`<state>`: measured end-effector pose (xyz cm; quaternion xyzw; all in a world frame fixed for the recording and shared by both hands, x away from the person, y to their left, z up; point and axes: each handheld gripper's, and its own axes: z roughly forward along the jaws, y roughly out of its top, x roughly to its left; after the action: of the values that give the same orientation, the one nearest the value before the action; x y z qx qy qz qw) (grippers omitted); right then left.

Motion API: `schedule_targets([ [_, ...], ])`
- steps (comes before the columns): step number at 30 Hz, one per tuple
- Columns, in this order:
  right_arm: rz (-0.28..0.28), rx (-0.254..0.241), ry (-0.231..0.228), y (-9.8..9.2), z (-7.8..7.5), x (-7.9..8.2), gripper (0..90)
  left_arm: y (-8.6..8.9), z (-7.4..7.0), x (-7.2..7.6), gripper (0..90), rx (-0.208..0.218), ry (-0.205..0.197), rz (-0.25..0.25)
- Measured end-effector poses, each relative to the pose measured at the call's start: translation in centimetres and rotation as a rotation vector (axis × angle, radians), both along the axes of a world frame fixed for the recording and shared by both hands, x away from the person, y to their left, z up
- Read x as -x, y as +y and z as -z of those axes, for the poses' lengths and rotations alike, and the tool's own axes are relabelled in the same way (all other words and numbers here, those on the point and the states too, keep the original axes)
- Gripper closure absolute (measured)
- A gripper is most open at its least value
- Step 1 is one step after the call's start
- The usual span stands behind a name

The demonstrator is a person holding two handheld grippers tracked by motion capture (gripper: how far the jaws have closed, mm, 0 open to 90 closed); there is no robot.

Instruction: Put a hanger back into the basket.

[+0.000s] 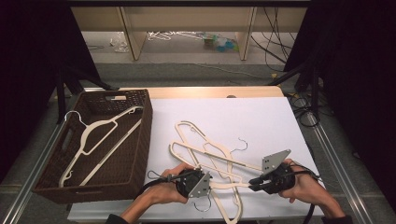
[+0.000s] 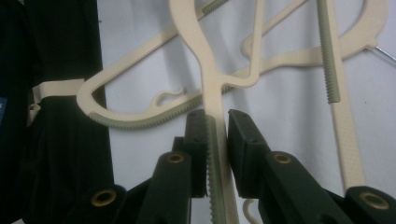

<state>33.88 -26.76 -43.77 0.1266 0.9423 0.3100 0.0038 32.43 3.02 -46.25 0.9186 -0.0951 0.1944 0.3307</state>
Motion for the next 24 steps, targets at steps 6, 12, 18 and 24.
schedule_targets([
  [6, 0.106, -0.054, -0.022, -0.9, -0.7, -0.2, 61.1, -0.2, -1.4, -0.1, 73.3, 0.019, -0.015, -0.013],
  [12, 0.229, -0.131, -0.110, -1.8, -2.8, 0.0, 47.9, 0.3, -3.4, -0.8, 81.3, 0.099, -0.015, -0.077],
  [18, 0.257, -0.174, -0.160, -1.5, -3.8, 0.5, 46.8, 1.8, -5.5, -1.9, 85.7, 0.189, 0.019, -0.188],
  [24, 0.242, -0.177, -0.162, -0.9, -3.8, 0.7, 46.5, 2.4, -5.8, -2.5, 85.7, 0.227, 0.068, -0.260],
])
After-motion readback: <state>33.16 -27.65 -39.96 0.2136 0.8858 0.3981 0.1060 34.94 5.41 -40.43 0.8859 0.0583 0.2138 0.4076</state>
